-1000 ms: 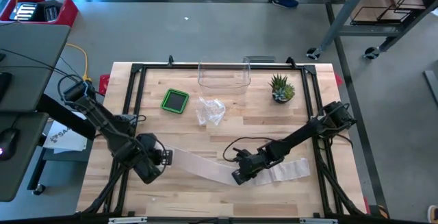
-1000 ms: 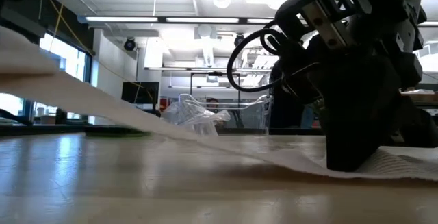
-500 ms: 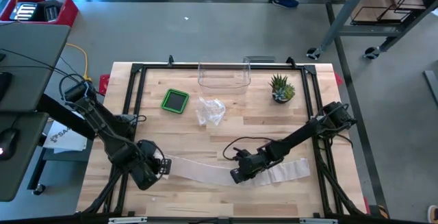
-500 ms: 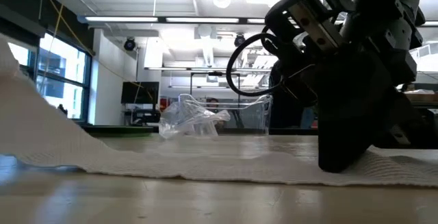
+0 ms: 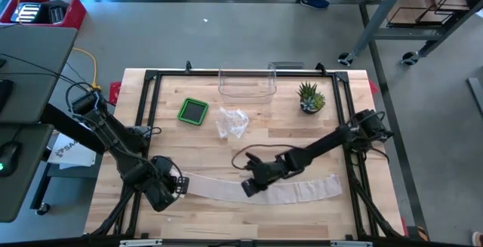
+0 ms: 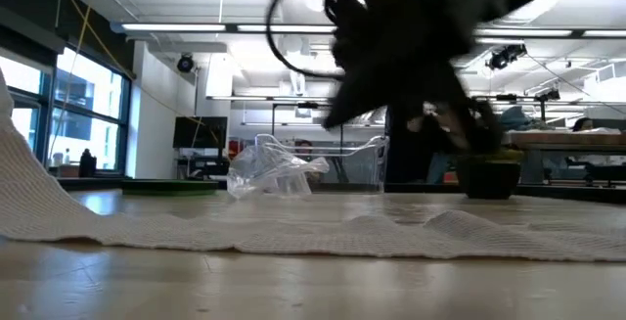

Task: Roll bandage
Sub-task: Roll the bandage

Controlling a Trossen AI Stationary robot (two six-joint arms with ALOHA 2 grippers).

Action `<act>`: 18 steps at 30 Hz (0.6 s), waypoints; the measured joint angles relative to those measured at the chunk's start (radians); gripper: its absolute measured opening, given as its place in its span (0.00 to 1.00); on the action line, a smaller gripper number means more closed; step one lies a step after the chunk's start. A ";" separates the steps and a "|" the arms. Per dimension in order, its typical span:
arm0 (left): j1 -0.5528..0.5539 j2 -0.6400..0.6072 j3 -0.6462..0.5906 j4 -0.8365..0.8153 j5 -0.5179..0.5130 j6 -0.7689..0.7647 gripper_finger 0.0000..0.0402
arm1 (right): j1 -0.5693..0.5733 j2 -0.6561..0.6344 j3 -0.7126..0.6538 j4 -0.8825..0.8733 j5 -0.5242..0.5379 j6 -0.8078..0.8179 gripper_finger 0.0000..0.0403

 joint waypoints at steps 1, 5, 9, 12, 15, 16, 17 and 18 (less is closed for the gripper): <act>0.000 0.000 0.000 0.000 -0.003 0.000 0.09 | -0.012 0.005 0.020 -0.012 0.002 -0.015 0.00; 0.000 0.000 0.000 0.000 -0.014 0.001 0.09 | -0.046 0.077 0.087 -0.042 0.001 -0.049 0.00; 0.000 0.000 0.000 -0.001 -0.015 0.005 0.09 | -0.041 0.166 0.151 -0.055 -0.026 -0.046 0.00; 0.002 0.000 0.000 -0.001 -0.015 0.005 0.09 | -0.033 0.201 0.161 -0.080 -0.055 -0.024 0.00; 0.007 0.000 0.000 -0.004 -0.015 0.005 0.09 | -0.024 0.199 0.160 -0.087 -0.050 -0.018 0.00; 0.008 -0.001 0.000 -0.009 -0.015 0.005 0.09 | -0.021 0.198 0.160 -0.104 -0.050 -0.025 0.00; 0.010 -0.001 0.000 -0.017 -0.014 0.007 0.09 | -0.017 0.198 0.160 -0.131 -0.052 -0.028 0.00; 0.014 -0.001 0.000 -0.029 -0.007 0.007 0.09 | -0.011 0.199 0.161 -0.149 -0.053 -0.029 0.00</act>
